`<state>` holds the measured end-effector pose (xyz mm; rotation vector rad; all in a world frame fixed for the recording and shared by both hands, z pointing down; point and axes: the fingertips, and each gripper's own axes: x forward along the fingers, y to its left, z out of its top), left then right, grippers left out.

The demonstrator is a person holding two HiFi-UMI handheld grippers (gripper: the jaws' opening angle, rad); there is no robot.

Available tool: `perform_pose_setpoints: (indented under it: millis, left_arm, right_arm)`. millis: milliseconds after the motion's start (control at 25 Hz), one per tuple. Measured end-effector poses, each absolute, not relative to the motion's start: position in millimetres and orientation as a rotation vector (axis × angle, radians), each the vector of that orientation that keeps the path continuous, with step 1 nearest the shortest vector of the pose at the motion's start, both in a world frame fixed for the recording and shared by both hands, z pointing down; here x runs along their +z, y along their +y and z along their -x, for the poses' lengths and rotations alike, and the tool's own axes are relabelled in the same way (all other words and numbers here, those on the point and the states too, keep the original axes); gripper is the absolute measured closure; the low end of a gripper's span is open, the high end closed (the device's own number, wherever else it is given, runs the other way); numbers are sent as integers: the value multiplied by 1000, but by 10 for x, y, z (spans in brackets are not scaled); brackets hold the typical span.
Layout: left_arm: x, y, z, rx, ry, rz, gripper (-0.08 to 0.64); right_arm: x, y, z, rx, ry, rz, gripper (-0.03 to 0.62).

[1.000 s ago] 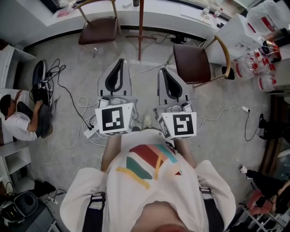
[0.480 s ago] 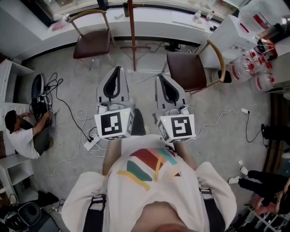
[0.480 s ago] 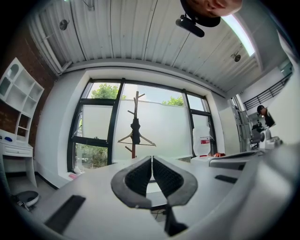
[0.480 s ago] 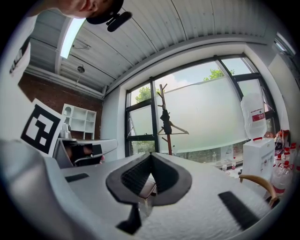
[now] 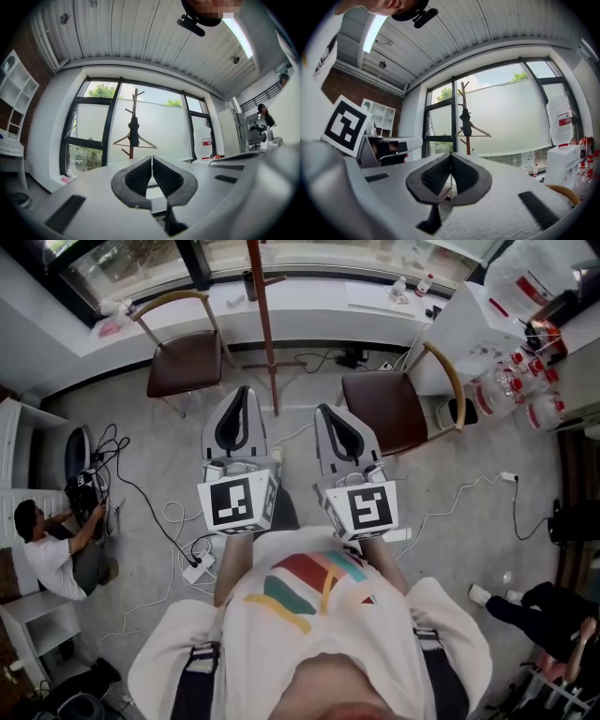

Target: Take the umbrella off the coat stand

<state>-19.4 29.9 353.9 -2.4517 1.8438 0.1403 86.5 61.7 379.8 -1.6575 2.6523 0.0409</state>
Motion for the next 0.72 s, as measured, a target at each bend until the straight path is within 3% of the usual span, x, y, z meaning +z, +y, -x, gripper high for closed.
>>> perform_pose_setpoints:
  millis: [720]
  left_arm:
    - [3164, -1771, 829, 238, 1718, 2529, 549]
  right_arm:
    - [3366, -1486, -356, 39, 2508, 1785, 592]
